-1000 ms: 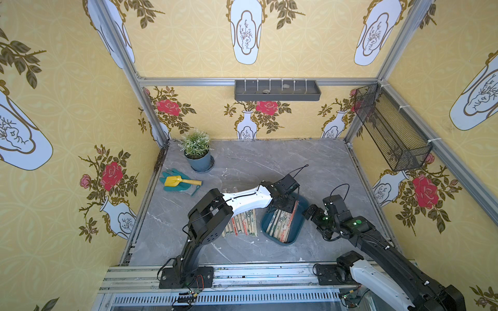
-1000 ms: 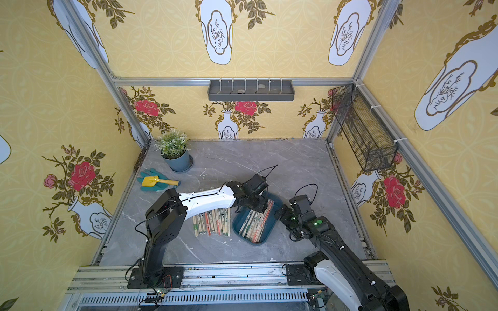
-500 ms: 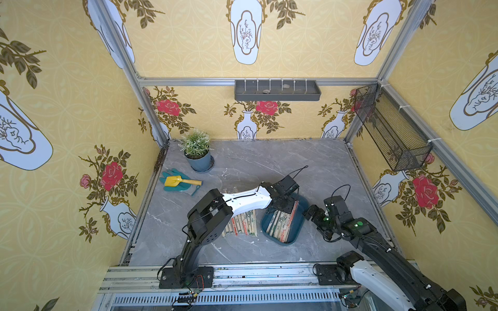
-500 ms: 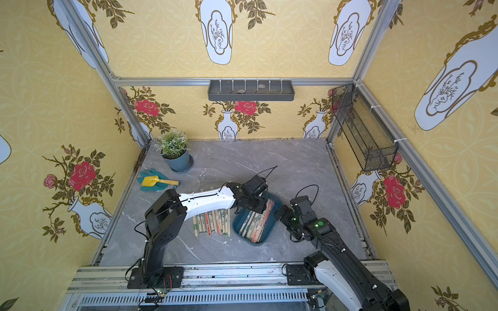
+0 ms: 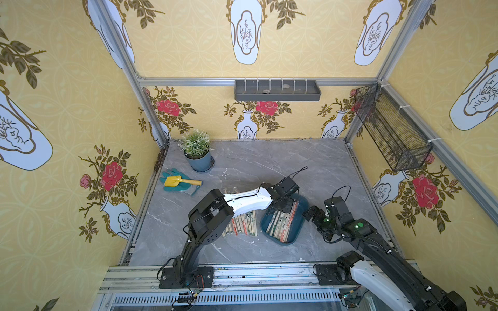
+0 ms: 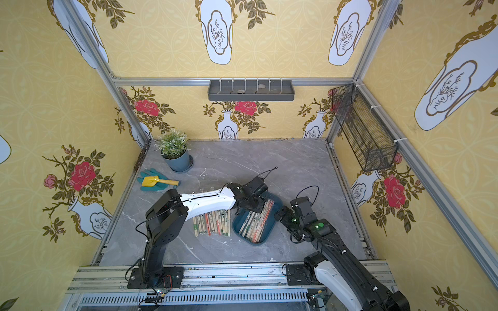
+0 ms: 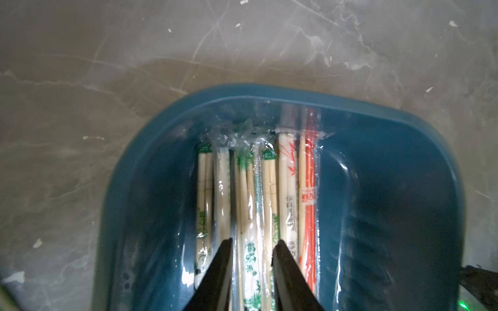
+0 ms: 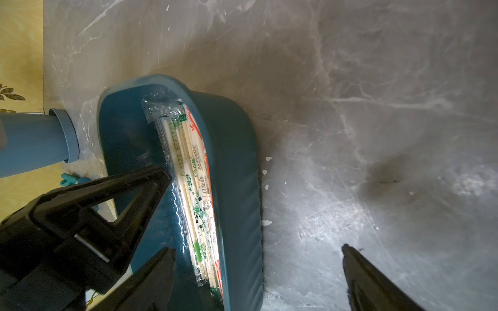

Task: Take the paired disposable chopsticks out of the storage box
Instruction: Pick up the paired disposable chopsticks from the storage box.

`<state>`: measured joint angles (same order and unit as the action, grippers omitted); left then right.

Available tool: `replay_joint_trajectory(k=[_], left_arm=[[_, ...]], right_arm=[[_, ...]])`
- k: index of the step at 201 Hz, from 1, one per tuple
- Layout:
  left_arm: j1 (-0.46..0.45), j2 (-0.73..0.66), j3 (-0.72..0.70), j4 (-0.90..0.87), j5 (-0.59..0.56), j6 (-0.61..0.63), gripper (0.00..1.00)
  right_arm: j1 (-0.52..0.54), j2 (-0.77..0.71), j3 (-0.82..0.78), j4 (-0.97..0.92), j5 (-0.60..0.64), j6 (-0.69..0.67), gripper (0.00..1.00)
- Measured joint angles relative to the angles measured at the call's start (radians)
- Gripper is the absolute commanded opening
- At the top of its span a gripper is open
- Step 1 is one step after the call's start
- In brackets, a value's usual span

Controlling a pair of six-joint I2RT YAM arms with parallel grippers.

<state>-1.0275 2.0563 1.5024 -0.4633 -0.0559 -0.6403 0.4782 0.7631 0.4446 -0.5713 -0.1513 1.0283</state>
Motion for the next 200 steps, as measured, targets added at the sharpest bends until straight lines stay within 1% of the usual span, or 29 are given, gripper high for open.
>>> replay_joint_trajectory(k=[29,63,124,200], left_arm=[[0.0,0.014,0.005,-0.015,-0.024,0.0,0.27],[0.0,0.024,0.006,-0.026,-0.041,0.004,0.23],[0.0,0.035,0.006,-0.031,-0.041,0.004,0.19],[0.0,0.047,0.003,-0.031,-0.037,0.004,0.18]], right_arm=[[0.0,0.007,-0.002,0.001,0.0,0.0,0.97],[0.0,0.015,-0.002,0.004,-0.003,-0.001,0.97],[0.0,0.026,-0.002,0.005,-0.006,-0.001,0.97],[0.0,0.037,-0.002,0.006,-0.007,-0.005,0.97]])
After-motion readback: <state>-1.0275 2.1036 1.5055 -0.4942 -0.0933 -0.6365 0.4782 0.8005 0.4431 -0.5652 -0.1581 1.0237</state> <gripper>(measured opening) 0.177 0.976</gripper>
